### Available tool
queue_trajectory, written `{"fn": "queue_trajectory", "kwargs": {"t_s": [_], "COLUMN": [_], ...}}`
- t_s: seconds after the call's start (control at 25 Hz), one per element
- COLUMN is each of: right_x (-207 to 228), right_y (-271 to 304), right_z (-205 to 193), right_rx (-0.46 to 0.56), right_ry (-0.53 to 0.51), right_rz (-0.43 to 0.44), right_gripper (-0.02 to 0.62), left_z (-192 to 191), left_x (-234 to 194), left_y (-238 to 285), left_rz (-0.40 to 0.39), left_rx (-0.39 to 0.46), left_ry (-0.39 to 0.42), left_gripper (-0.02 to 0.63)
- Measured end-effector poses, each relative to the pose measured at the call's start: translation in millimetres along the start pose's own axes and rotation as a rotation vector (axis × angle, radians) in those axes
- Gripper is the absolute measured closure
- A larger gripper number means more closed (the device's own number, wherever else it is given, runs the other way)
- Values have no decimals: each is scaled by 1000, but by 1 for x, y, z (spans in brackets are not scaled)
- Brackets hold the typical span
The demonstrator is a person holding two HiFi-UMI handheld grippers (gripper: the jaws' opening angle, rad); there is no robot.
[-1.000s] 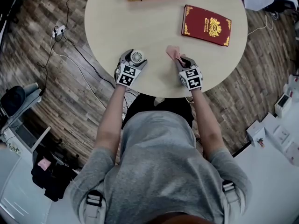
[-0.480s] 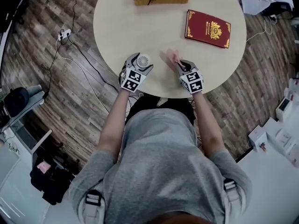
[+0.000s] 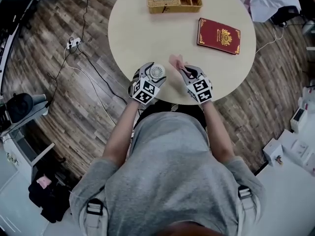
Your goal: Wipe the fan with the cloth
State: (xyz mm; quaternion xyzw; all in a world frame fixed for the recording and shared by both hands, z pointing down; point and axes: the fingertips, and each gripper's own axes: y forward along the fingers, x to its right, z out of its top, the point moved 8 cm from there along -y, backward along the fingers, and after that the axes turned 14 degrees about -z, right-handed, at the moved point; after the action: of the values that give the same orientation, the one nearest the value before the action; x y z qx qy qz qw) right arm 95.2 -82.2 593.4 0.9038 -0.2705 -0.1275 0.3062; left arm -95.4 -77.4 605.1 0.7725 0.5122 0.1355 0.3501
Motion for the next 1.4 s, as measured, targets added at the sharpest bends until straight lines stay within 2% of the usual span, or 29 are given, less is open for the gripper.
{"fn": "queue_trajectory", "kwargs": {"t_s": [0.32, 0.68, 1.16, 1.4], "right_x": [-32, -72, -94, -102], "right_y": [-14, -13, -14, -18], "right_z": [41, 78, 89, 86], "right_rx": [69, 126, 144, 129], "right_ry": [-96, -189, -252, -270], "right_rz": [44, 108, 172, 222], "right_gripper": [552, 552, 554, 554], "left_z": [8, 23, 33, 35], "left_x": [21, 20, 21, 19], "left_y": [-12, -16, -20, -22], "left_rz": [16, 24, 33, 41], "left_rx": [-41, -54, -71, -61], "left_ry": [86, 128, 181, 167], "left_gripper": [232, 232, 232, 232]}}
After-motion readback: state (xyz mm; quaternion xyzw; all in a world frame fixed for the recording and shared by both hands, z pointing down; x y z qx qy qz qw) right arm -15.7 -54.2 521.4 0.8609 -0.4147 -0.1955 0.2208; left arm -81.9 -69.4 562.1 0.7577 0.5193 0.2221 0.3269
